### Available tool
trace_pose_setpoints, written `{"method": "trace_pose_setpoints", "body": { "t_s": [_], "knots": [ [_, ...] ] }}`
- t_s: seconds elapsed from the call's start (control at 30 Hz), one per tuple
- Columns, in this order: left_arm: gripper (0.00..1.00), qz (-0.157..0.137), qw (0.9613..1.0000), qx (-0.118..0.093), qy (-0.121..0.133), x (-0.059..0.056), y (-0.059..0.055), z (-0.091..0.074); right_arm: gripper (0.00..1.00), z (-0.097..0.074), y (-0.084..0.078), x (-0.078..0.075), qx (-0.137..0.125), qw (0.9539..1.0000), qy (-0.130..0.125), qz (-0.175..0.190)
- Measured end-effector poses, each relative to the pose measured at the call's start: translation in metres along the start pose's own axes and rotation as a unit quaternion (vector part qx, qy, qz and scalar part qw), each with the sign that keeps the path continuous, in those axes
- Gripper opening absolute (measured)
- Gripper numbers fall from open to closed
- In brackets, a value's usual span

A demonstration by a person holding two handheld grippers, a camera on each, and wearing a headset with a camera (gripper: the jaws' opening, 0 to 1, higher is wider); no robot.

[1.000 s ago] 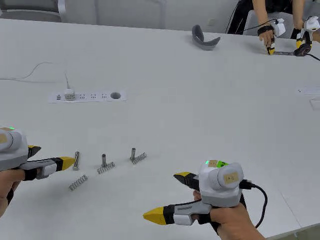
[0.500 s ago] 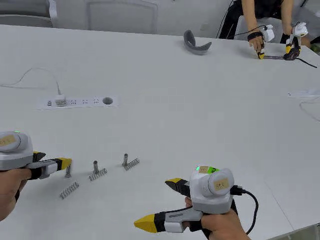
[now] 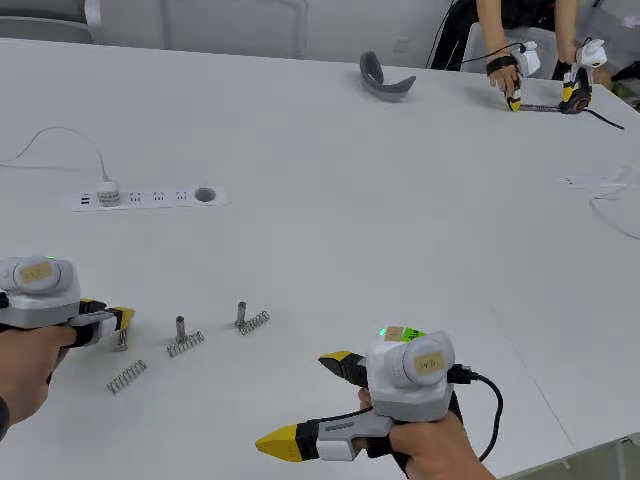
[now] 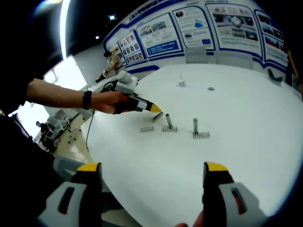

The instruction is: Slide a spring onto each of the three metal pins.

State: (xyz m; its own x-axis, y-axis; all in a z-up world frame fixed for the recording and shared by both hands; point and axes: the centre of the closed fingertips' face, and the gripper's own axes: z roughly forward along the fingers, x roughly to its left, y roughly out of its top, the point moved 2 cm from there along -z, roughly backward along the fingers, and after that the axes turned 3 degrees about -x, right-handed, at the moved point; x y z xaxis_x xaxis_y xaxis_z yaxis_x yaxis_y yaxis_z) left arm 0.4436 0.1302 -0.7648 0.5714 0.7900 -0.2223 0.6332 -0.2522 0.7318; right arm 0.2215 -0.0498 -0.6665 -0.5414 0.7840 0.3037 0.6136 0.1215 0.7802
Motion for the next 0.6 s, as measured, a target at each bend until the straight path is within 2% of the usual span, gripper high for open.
{"method": "trace_pose_setpoints", "body": {
  "t_s": [0.27,0.37,0.6],
  "knots": [
    [0.21,-0.003,0.9998,0.018,0.005,-0.001,-0.013,0.009,0.90,-0.003,-0.004,-0.001,0.011,0.9999,0.004,-0.006],
    [0.18,-0.004,0.9999,0.013,0.005,-0.003,-0.010,0.009,0.90,-0.005,-0.006,-0.004,0.014,0.9999,0.002,-0.004],
    [0.12,0.050,0.9985,0.020,0.007,-0.005,-0.011,0.007,0.90,-0.006,-0.007,-0.005,0.014,0.9999,0.000,-0.003]
  ]
}}
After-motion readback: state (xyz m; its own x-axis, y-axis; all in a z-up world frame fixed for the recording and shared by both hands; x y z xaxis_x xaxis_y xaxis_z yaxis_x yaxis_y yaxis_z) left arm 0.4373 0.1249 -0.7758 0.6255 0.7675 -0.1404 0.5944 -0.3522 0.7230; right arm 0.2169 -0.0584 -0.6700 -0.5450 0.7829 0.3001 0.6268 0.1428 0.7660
